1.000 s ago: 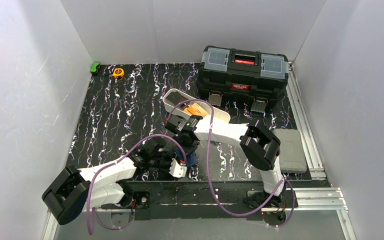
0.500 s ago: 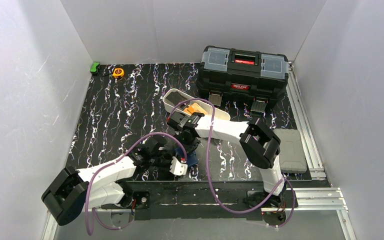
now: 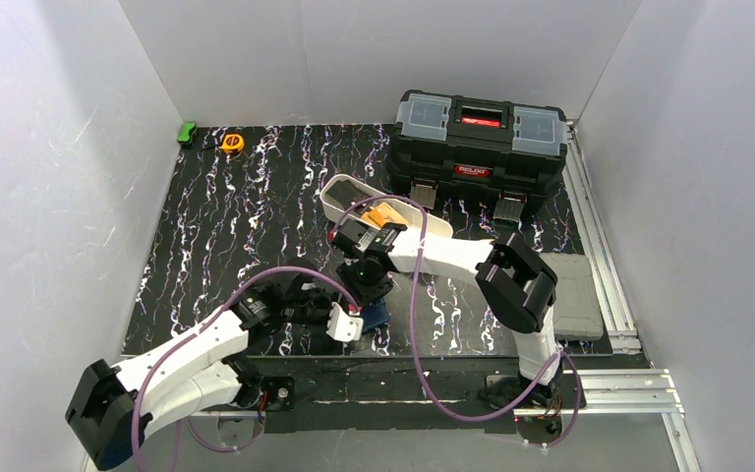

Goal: Put the credit cards into the card holder
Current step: Close the card holder at the center of the board.

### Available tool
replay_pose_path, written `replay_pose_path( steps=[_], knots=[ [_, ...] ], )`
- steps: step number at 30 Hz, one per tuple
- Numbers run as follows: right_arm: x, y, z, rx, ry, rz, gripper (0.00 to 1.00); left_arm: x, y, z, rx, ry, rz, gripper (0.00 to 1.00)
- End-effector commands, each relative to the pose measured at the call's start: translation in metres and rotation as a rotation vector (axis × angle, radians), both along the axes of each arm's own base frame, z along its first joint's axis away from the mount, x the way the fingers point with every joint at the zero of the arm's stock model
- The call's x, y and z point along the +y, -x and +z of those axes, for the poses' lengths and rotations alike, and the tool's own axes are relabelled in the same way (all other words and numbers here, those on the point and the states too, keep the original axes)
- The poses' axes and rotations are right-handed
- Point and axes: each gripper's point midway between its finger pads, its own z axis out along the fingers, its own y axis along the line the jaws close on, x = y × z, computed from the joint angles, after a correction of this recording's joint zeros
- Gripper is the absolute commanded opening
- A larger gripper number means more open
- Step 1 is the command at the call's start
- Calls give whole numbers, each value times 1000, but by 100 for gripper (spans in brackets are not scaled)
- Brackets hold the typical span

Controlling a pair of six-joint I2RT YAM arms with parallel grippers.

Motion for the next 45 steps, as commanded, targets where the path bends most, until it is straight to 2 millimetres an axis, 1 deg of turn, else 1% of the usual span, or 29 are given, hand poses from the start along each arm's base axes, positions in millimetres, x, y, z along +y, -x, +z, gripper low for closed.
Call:
replay_pose_path(
  steps=[1, 5, 9, 13, 18, 19, 21, 23, 24, 25, 29, 32, 41, 45],
  knots=[
    [-12, 7, -3, -13, 39, -14, 51, 16, 9, 19, 37, -40, 55, 25],
    [-11, 7, 19, -33, -2, -26, 51, 24, 8, 25, 37, -52, 112, 24],
    [-15, 8, 34, -45, -36, -46, 50, 30, 7, 30, 25, -45, 152, 24],
    [-11, 5, 50, -52, -100, -57, 47, 36, 10, 30, 32, -40, 183, 23],
    [-9, -5, 80, -76, -211, -96, 46, 41, 5, 30, 44, -20, 251, 22],
    [-12, -8, 82, -83, -222, -112, 43, 43, 4, 28, 63, -17, 271, 22],
    [-18, -14, 80, -96, -228, -140, 29, 44, 4, 24, 102, -21, 289, 22],
    [-24, -15, 71, -82, -218, -154, 16, 44, 2, 19, 119, -27, 300, 22],
    [-26, -14, 66, -73, -210, -158, 11, 44, 0, 17, 122, -29, 306, 22],
    [-28, -13, 62, -66, -207, -160, 9, 44, -1, 16, 124, -31, 306, 22],
    [-28, -8, 45, -31, -196, -160, 8, 44, -2, 12, 135, -45, 296, 22],
    [-25, -5, 32, -1, -192, -152, 4, 42, -3, 8, 141, -49, 293, 22],
    [-15, -7, 20, 21, -194, -141, 2, 38, -7, 7, 146, -39, 298, 22],
    [-13, -8, 17, 26, -192, -143, 1, 37, -6, 7, 149, -37, 295, 22]
  ],
)
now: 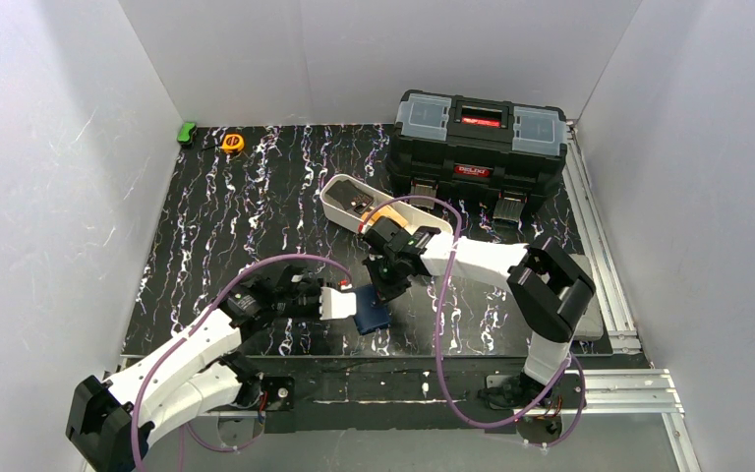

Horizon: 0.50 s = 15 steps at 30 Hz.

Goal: Put the credit cards into the card holder
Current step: Close the card holder at the center of the board.

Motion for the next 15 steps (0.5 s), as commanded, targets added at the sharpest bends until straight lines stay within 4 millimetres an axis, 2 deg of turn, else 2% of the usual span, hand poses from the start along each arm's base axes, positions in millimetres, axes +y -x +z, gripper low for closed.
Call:
replay_pose_path(
  steps=[1, 15],
  knots=[
    [14, -4, 7, -9, -48, 9, 1, -3, 6, -3, 30, 21, -10, 22],
    [20, -6, 7, 0, -48, 12, 1, -2, 8, -3, 15, 32, -21, 22]
  ],
)
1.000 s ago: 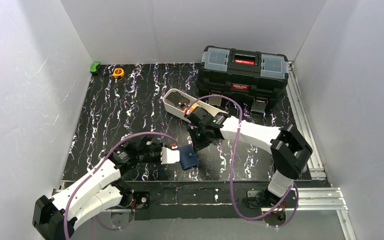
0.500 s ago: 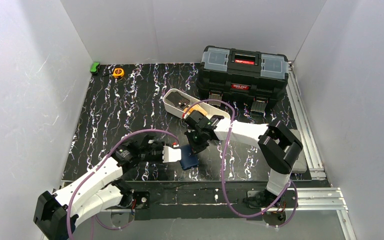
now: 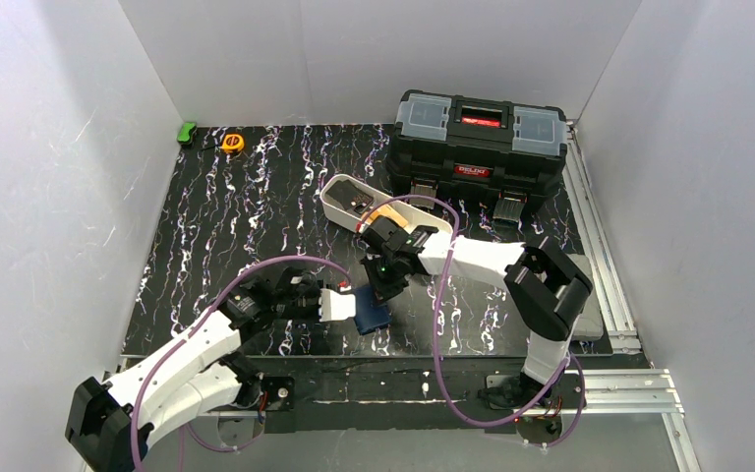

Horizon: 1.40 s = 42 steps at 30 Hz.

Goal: Put the credit cards into the card holder
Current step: Close the card holder at the center of the board, then reset both arms

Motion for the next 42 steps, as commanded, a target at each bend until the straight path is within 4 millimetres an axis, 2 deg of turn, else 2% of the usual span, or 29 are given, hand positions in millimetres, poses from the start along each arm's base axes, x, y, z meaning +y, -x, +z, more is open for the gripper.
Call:
replay_pose_path(
  steps=[1, 12, 21, 28, 29, 32, 35, 36, 41, 42],
  knots=[
    [15, -6, 5, -8, -33, 4, 1, -3, 5, 0, 8, 27, -18, 22],
    [10, -5, -5, 15, 17, -3, 1, -4, 6, 2, 9, 38, -20, 22],
    [17, -10, 4, 33, 50, 13, 1, -5, 9, 2, 13, 51, -34, 22],
    [9, -7, 5, 42, 103, 24, 1, -5, 11, 1, 13, 55, -34, 22],
    [7, -6, 7, 38, 105, 20, 9, -5, 7, 3, 9, 58, -13, 23],
    [-3, -7, 25, -14, 89, 3, 46, -5, -4, 9, 23, 70, 76, 28],
    [-14, -16, 53, -92, 67, -31, 93, -2, -16, 19, 91, 110, 210, 46],
    [-17, -17, 61, -111, 58, -39, 98, 0, -20, 22, 116, 121, 254, 52],
    [-42, -35, 107, -262, 22, -120, 98, 18, -44, 49, 223, 180, 481, 77],
    [-49, -39, 115, -290, 15, -141, 98, 22, -49, 55, 239, 197, 525, 85]
  ],
)
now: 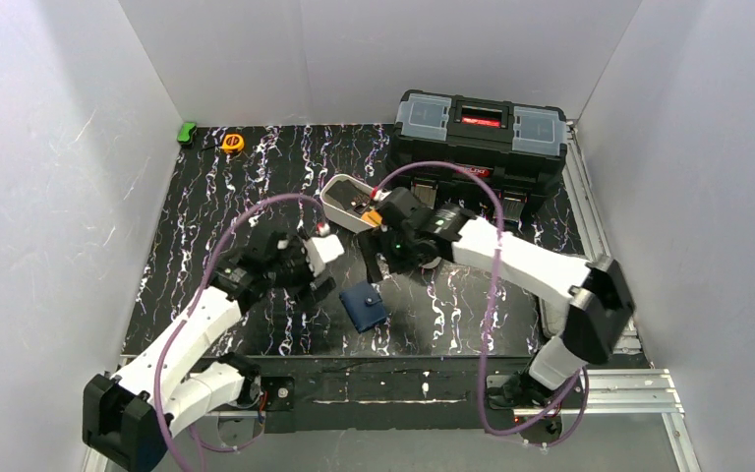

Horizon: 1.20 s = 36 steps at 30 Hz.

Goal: Put the credit cards into the card holder
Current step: Reset both arms

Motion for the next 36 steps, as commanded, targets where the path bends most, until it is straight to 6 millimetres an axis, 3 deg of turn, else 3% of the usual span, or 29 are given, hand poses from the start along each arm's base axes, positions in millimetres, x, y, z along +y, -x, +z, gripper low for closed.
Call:
replay_pose_path(
  steps=[1, 3, 6, 7, 11, 12, 16, 21, 31, 36],
  knots=[
    [-38, -22, 44, -160, -15, -108, 98, 14, -19, 36, 102, 112, 241, 91],
    [-61, -33, 57, -209, -19, -180, 99, 26, -32, 47, 141, 147, 350, 98],
    [-111, -54, 74, -273, -68, -348, 98, 46, -50, 57, 197, 201, 488, 98],
    [-131, -62, 74, -290, -76, -418, 98, 55, -58, 58, 205, 216, 543, 98],
    [-243, -90, 71, -430, -30, -829, 98, 93, -87, 58, 213, 290, 735, 98],
    [-267, -91, 61, -468, 0, -902, 98, 104, -94, 55, 210, 309, 790, 98],
    [-337, -96, 62, -750, 176, -1044, 98, 127, -107, 36, 205, 345, 900, 98],
    [-368, -102, 55, -933, 259, -1106, 98, 134, -118, 13, 109, 372, 924, 98],
    [-371, -130, 1, -1012, 245, -1039, 98, 138, -151, -15, -68, 475, 929, 98],
    [-371, -148, 1, -1029, 231, -1018, 98, 140, -158, -25, -184, 521, 908, 98]
  ],
)
